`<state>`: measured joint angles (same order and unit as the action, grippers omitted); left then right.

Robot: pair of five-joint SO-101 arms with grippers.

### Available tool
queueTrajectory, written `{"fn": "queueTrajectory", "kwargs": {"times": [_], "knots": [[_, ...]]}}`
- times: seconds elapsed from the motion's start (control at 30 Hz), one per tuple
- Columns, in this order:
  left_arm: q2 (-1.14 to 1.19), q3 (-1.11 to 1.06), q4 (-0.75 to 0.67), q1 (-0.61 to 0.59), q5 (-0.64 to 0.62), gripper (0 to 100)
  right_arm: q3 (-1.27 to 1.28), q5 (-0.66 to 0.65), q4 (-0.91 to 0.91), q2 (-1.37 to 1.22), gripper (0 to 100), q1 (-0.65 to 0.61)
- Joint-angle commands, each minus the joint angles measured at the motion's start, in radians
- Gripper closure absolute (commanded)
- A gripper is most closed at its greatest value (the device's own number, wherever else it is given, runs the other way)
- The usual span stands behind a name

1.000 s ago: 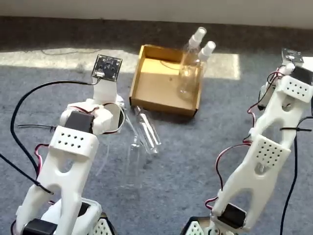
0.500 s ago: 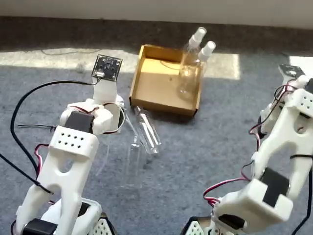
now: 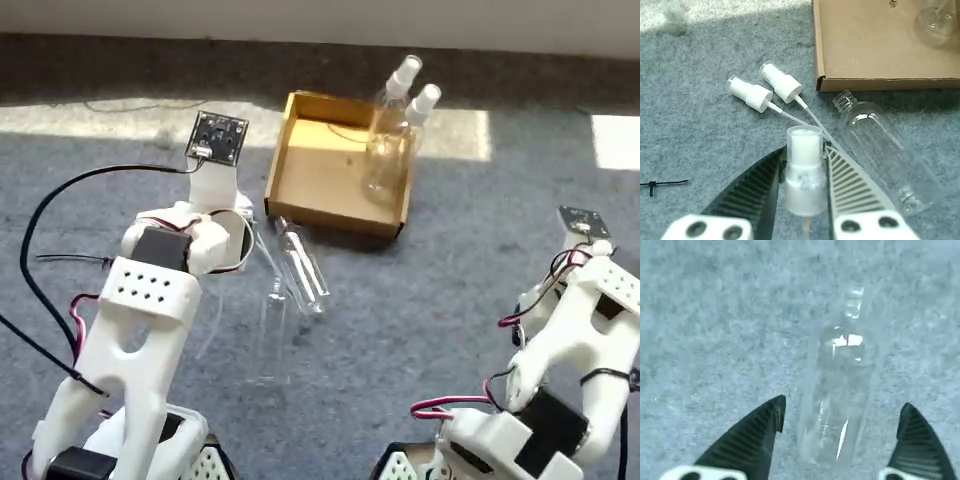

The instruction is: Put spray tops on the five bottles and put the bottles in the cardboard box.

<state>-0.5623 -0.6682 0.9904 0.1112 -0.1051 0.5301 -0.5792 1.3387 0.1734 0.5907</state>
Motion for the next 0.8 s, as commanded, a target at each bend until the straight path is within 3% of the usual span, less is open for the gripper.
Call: {"fn": "queueTrajectory", "kwargs": {"times": [0.0,0.2,0.77], "knots": [[-0.008,0.004,-0.015,-0.01,0.006,99,-0.005,0.011,-0.051,-0.025,66.9,0.007],[-0.008,0.004,-0.015,-0.01,0.006,99,-0.016,0.121,-0.157,-0.097,67.0,-0.05],[-0.008,-0.015,-0.02,-0.01,0.006,99,-0.222,0.13,-0.17,-0.361,67.0,-0.061]]}}
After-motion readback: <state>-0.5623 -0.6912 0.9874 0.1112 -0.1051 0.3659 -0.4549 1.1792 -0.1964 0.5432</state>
